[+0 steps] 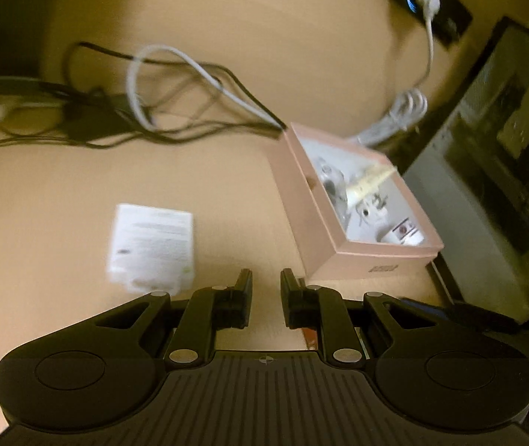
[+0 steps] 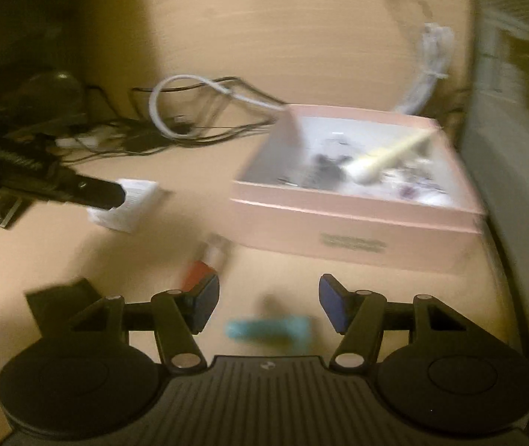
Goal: Organize rigid objects
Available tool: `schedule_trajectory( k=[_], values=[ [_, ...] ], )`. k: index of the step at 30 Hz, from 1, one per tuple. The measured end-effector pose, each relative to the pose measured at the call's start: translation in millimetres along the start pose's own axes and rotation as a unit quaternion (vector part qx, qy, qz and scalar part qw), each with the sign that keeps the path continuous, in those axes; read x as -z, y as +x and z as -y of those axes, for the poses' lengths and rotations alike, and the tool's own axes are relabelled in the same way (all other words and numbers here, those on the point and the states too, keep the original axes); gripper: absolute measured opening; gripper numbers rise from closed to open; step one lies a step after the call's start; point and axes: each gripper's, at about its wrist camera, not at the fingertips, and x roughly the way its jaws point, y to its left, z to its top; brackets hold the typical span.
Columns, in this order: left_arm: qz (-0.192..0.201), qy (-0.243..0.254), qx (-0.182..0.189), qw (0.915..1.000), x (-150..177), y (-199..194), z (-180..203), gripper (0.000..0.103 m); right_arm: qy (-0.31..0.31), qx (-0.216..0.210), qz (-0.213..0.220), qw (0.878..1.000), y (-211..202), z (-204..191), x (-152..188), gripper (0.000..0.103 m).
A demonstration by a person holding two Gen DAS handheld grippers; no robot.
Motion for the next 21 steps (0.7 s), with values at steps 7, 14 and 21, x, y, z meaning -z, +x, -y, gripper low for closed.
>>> schedule_trajectory(
  k=[7,14,21],
  values=[
    [0.016,-0.006,-0.02,0.9997,27,-50,-9,0.018,-0.018,-0.032,-0.036,0.999,58,-35,-19,0.055],
    [-0.019,0.002,-0.009,0.9998,58,-54,-12,0.018,-0.029,-0.038,-0.046,0.998,58,-39,-13,0.02],
    [-0.044,0.044,0.026,0.9977,67,-39,8,0.018,-0.024,-0.048,-0.047,0.997,24,-34,16,0.02]
  ],
)
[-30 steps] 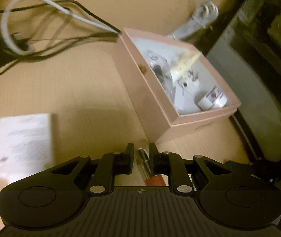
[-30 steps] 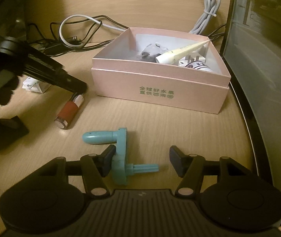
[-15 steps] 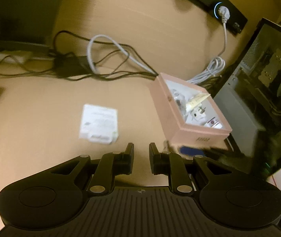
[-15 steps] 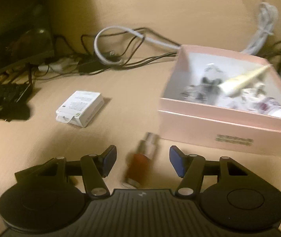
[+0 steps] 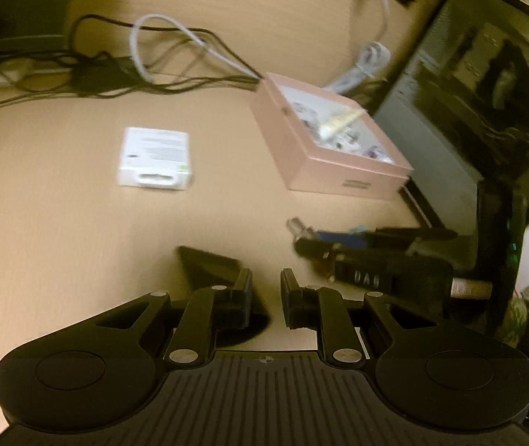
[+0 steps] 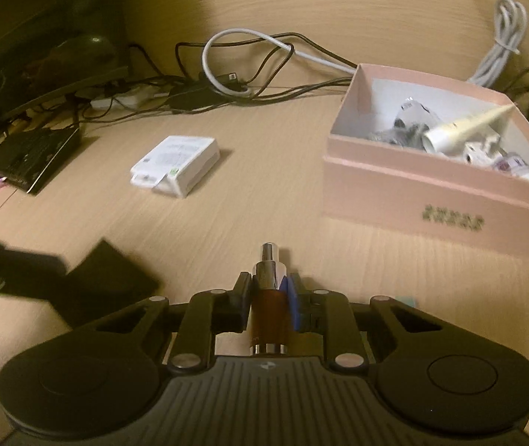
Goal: Organize rigid objects
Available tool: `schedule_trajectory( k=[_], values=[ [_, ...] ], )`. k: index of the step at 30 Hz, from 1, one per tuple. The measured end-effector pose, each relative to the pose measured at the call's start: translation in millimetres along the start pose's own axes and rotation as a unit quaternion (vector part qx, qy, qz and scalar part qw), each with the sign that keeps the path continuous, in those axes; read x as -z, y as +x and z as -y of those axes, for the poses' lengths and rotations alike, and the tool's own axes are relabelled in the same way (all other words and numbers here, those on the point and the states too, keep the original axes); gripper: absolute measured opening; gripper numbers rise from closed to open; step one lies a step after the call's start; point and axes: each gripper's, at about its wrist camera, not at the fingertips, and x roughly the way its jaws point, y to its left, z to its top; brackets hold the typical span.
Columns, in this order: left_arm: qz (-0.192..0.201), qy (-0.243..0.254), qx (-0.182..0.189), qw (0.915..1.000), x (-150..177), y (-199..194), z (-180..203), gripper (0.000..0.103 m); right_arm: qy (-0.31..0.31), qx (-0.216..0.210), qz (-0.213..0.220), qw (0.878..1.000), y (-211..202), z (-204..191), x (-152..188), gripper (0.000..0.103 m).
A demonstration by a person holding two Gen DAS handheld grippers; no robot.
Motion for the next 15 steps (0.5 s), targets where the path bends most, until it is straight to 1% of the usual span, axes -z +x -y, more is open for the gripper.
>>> schedule_trajectory(
  k=[6,8,9,10,12,15],
  values=[
    [-0.015,0.029,0.044,0.9985,-4,17,26,0.018,-0.01,0.004,0.004,1.0,-22,1,18,0.021],
    [-0.022,0.036,0.05,0.9979,-6,26,34,0.018,-0.006,0.01,0.021,1.0,-37,5,20,0.024],
    [-0.027,0.037,0.054,0.9975,-6,32,38,0.018,-0.006,0.014,0.03,0.999,-45,8,20,0.032],
    [-0.032,0.035,0.057,0.9972,-7,38,42,0.018,-0.005,0.025,0.043,0.999,-56,13,22,0.043],
    [-0.039,0.03,0.06,0.997,-9,51,49,0.018,-0.004,0.048,0.059,0.997,-72,20,26,0.055],
    [-0.05,0.029,0.056,0.9968,-12,73,61,0.019,0.004,0.086,0.065,0.994,-89,35,35,0.056]
  ],
)
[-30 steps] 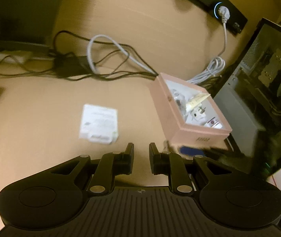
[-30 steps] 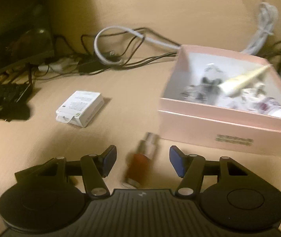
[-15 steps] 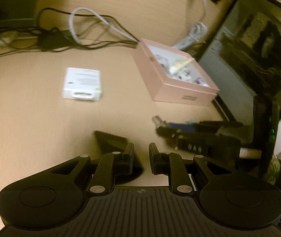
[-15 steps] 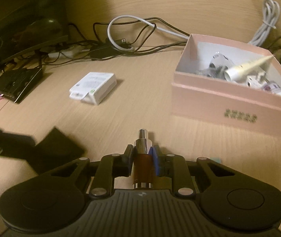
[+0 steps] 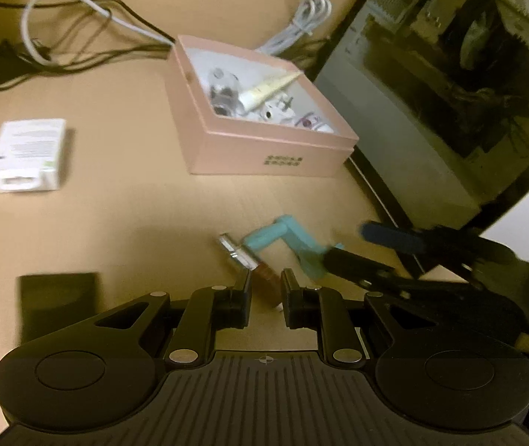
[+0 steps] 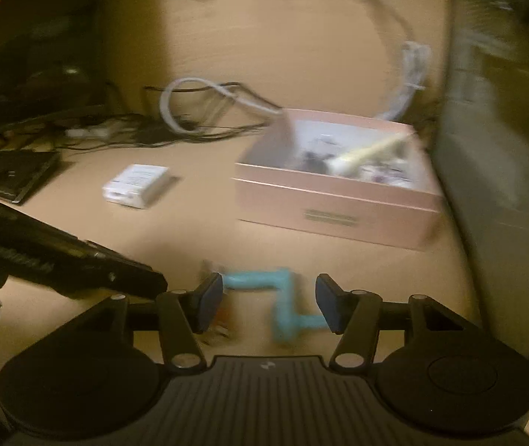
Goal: Organize rigid objects
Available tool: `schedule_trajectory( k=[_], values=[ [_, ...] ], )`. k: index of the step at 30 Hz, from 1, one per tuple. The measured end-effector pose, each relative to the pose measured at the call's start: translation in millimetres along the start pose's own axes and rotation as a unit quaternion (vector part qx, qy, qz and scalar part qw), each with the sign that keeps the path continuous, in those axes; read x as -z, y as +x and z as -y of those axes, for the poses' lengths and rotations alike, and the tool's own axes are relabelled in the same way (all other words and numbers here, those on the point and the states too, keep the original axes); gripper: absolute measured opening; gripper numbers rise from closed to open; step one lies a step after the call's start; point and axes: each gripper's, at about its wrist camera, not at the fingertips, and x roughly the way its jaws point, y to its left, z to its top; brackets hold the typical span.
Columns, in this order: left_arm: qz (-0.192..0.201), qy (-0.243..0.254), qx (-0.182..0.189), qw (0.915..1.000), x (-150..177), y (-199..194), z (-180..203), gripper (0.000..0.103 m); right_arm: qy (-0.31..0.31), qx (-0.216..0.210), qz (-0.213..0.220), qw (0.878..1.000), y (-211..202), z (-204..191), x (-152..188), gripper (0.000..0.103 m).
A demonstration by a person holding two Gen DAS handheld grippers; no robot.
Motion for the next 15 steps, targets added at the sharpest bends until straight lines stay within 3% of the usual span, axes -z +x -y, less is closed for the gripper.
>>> schedule_trajectory(
  k=[4,8,15],
  values=[
    [-0.02,0.013,-0.034,0.9991,-5,29,10,0.021,0.028,0.036,-0.013,0.999,-8,20,13,0.056],
    [-0.016,0.023,-0.054,0.9982,-12,43,12,0.039,0.043,0.055,-0.022,0.997,-11,25,23,0.056],
    [-0.026,0.042,-0.069,0.9964,-16,56,19,0.039,0.021,0.07,-0.032,0.997,-8,14,34,0.056]
  ],
)
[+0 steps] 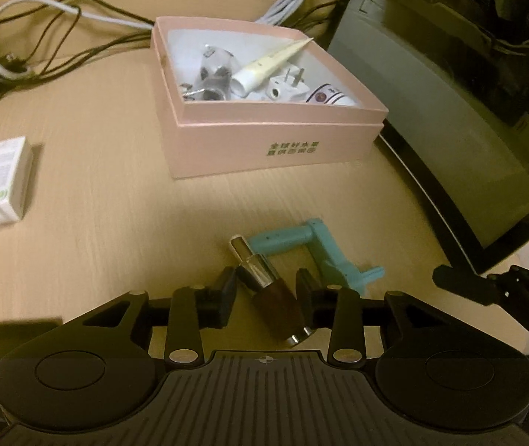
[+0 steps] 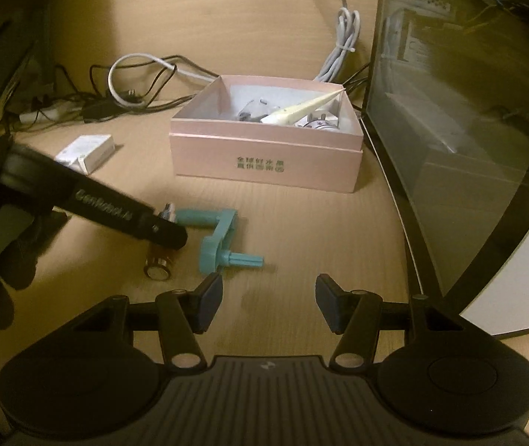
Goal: Organize rigid objects
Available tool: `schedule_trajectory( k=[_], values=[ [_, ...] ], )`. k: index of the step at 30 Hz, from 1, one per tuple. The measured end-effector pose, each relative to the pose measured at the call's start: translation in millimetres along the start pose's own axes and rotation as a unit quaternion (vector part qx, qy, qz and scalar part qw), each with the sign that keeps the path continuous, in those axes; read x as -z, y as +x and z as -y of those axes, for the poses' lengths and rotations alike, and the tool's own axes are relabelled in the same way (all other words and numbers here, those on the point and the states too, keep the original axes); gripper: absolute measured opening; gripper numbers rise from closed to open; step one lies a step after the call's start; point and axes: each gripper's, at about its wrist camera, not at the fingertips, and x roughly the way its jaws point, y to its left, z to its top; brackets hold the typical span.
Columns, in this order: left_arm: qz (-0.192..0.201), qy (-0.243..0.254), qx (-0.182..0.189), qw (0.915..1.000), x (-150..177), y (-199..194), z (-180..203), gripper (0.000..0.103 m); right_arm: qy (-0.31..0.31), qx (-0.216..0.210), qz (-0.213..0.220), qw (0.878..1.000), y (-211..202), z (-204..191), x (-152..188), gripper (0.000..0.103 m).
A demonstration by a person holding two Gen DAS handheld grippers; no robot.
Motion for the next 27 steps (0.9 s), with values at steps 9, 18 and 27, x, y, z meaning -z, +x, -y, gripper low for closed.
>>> schedule_trajectory(
  k=[9,18,27],
  values=[
    [0.004,0.025,-0.014,0.9996,0,-2,-6,0.024,0.03,0.009,0.006,0.999,10,-2,-8,0.062],
    [-0.011,0.03,-0.012,0.9994,30,-33,-25,0.024,0.049,-0.012,0.015,0.999,36,-13,-23,0.064],
    [-0.005,0.024,-0.01,0.9997,34,-35,-25,0.025,0.042,-0.041,0.009,0.998,60,-28,-40,0.053]
  ],
)
